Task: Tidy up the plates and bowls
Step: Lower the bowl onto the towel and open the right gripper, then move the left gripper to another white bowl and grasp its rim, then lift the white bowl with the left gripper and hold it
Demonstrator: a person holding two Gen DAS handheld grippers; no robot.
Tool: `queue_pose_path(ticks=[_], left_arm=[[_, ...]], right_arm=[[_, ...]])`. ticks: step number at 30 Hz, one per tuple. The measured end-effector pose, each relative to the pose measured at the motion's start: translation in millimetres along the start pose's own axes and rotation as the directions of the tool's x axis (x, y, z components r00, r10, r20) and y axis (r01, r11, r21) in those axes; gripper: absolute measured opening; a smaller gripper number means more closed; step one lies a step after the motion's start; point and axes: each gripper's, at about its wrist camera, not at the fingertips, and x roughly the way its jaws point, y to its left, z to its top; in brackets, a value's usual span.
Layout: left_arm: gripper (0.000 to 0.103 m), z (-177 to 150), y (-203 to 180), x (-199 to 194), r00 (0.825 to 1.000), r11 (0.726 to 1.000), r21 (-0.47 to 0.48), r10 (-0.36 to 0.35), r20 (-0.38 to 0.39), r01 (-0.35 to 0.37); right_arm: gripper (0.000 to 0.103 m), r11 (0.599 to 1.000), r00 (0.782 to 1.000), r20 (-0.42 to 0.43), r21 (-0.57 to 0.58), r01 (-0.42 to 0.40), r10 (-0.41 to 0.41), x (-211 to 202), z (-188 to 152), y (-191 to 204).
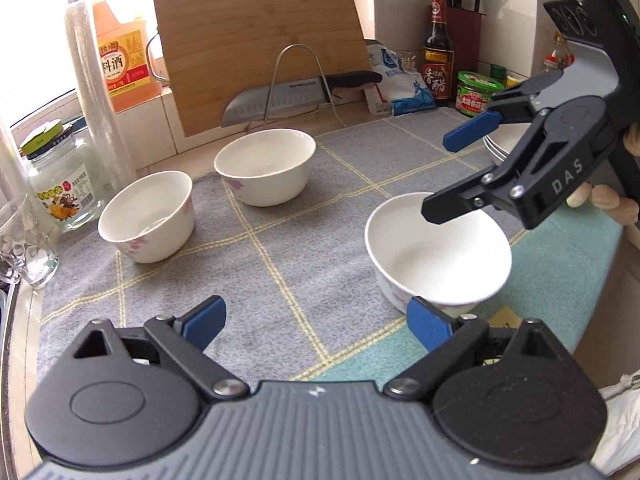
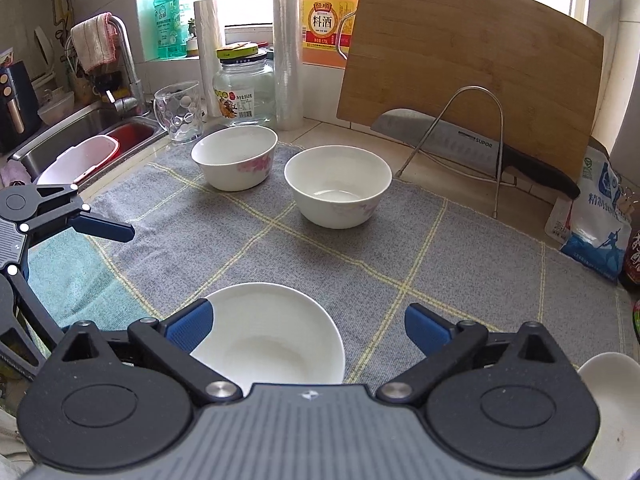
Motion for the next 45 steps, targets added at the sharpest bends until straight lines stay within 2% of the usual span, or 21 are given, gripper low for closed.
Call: queue_pose_path(ticks=[7, 14, 21, 25, 29, 30, 32, 38, 45], left_arm=[[0.097, 38, 34, 18, 0.999, 0.999, 0.007, 0.031, 0.018, -0.031], [0.096, 87, 68, 65, 0.996, 0.996, 0.033, 0.089, -0.002, -0.089], [0.096, 122, 88, 110, 0.999, 0.999, 0.011, 0.030, -0.023, -0.030], [0.095, 133, 93, 132, 0.999, 1.000, 0.018, 0.011, -0.048, -0.010], [0.093, 141, 97, 147, 0.998, 1.000, 0.006, -0.027, -0.061, 0.027], [0.092, 144, 98, 151, 0.997, 0.999, 0.003, -0.034, -0.066, 0.035], [0.085, 147, 100, 157, 0.996, 0.999, 0.001, -0.048, -0.073, 0.048], [0.080, 151, 99, 170, 0.992, 0.997, 0.003, -0.080, -0.095, 0.080], [0.076, 150, 98, 179, 0.988, 0.995, 0.013, -0.098, -0.121, 0.100]], right_arm=[[0.103, 0.996, 0.999, 0.030, -0.086, 0.026, -0.023, 15, 23, -2], [0.103, 0.992, 1.000, 0.024, -0.124, 0.004, -0.001, 43, 44, -11], [0.103, 0.984, 1.000, 0.025, -0.179, 0.001, 0.003, 73, 59, -15], [0.103, 0.982, 0.999, 0.007, -0.183, -0.041, 0.043, 89, 63, -17], [0.103, 0.980, 1.000, -0.003, -0.198, -0.029, 0.029, 103, 65, -19], [0.103, 0.980, 0.999, -0.007, -0.195, -0.033, 0.032, 108, 65, -20], [0.103, 0.982, 0.999, -0.012, -0.184, -0.032, 0.030, 115, 66, -24], [0.103, 0.985, 0.999, -0.012, -0.169, -0.038, 0.036, 125, 67, -30], [0.091, 0.983, 0.999, -0.021, -0.176, -0.052, 0.049, 137, 68, -33]])
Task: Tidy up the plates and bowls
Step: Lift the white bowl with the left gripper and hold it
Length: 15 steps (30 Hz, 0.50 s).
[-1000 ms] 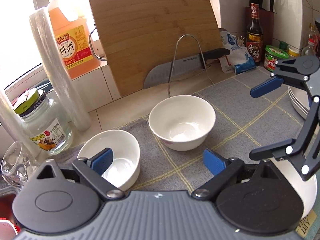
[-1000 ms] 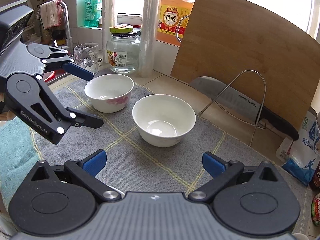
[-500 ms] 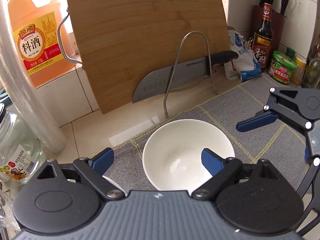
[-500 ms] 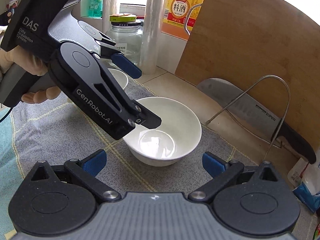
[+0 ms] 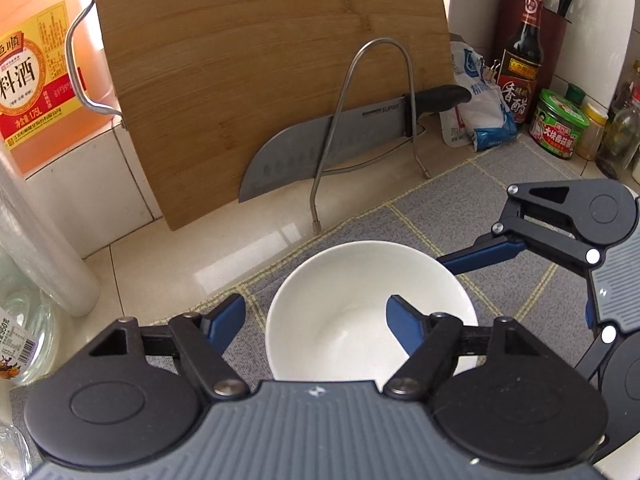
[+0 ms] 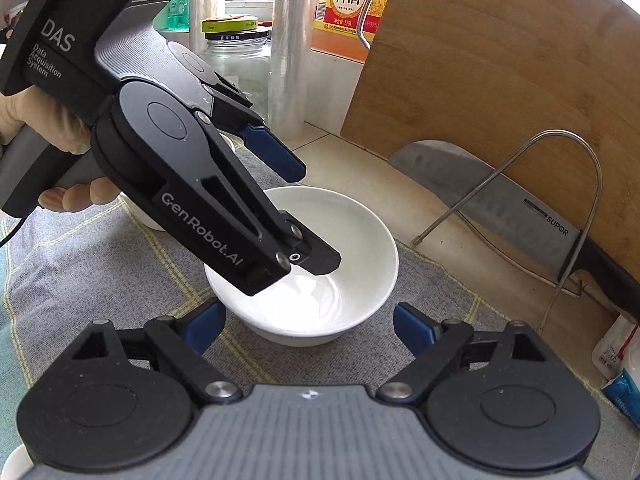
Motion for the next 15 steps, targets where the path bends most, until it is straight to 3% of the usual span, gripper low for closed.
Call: queue_pose_path(ticks=[8, 15], left_arm=[[0.055, -1.2, 5.0, 5.3, 0.999, 0.999, -0.018, -0.040, -0.028, 0.039], [0.053, -1.5, 6.5, 4.8, 0.998, 0.998, -0.028, -0.050, -0.031, 0.049]], right_arm=[[0.089, 1.000, 1.000, 0.013, -0.006, -0.012, 0.012, 1.1, -0.5, 1.4], [0.088, 1.000, 1.000, 0.013, -0.016, -0.006, 0.006, 1.1, 0.0, 3.9]])
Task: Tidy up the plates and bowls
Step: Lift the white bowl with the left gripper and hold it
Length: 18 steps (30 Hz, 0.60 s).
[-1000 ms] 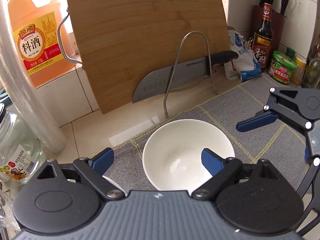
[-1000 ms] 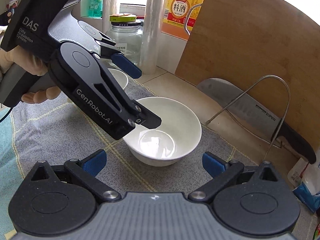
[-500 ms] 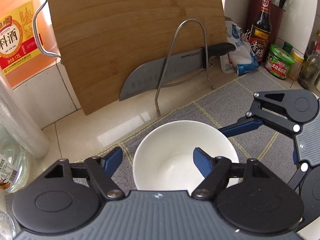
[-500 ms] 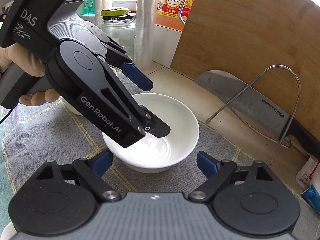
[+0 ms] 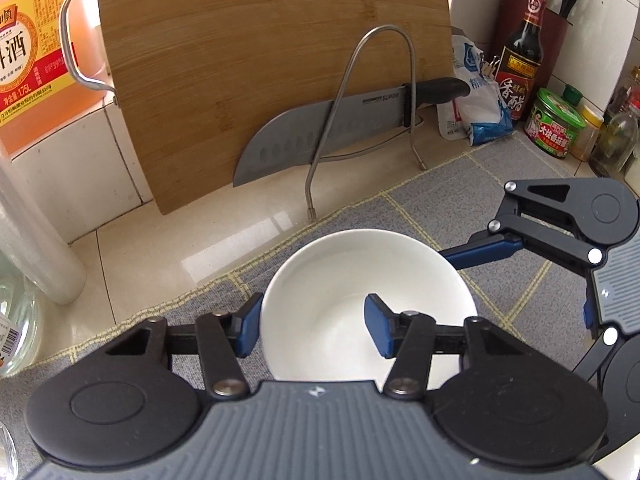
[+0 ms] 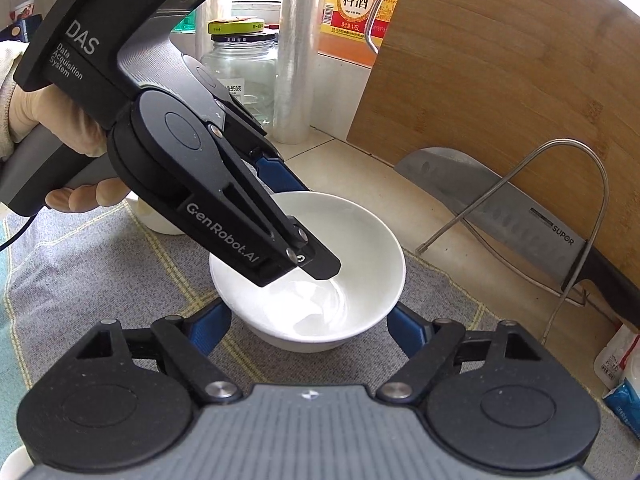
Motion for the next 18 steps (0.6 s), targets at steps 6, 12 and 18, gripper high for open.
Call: queue_pose_path(ticks=[6, 12, 18], left_arm=[[0.053, -1, -3, -2, 1.000, 1.000, 0.002, 0.006, -0.002, -0.006], [0.053, -2, -8, -7, 1.000, 1.000, 0.007, -0.001, -0.007, 0.001], [0.053, -1, -16, -20, 1.000, 1.000, 0.013, -0.004, -0.005, 0.004]], right_arm=[[0.088, 1.000, 1.000, -0.008, -0.008, 0.002, -0.002, 1, 1, 1], [0.088, 1.000, 1.000, -0.018, -0.003, -0.011, 0.011, -3, 0, 2], [0.088, 1.000, 1.000, -0.019, -0.011, -0.016, 0.016, -15, -1, 5]])
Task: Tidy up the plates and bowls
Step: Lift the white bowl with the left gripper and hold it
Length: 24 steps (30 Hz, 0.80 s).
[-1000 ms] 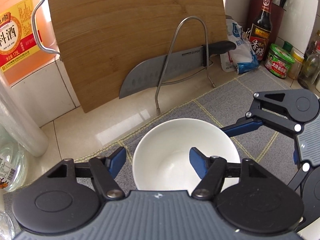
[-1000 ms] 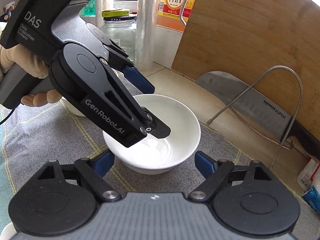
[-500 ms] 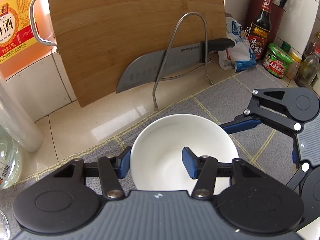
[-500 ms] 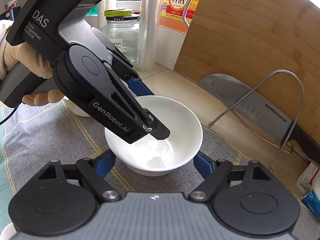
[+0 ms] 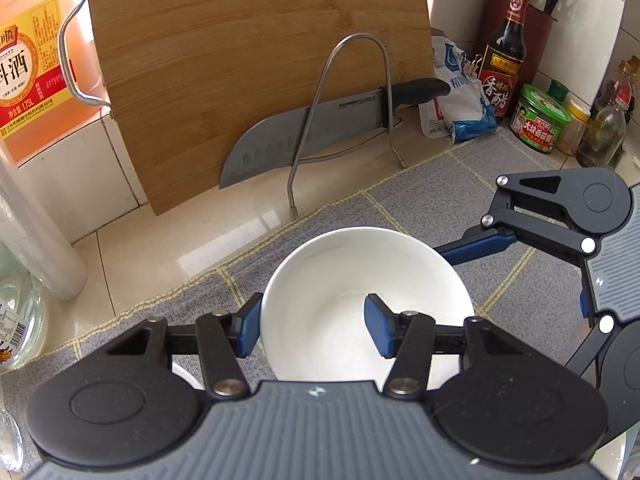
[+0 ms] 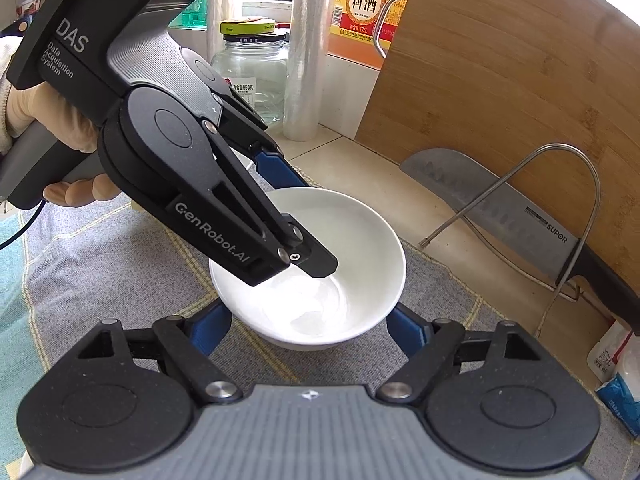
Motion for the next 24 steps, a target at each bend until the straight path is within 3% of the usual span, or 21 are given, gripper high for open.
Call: queue_pose_path(ticks=[24], left_arm=[[0.053, -9, -56, -74, 0.998, 0.999, -0.032, -0.004, 0.061, 0.006]], right_arm=[[0.088, 1.000, 0.999, 0.036, -0.025, -0.001, 0.002, -82, -15, 27]])
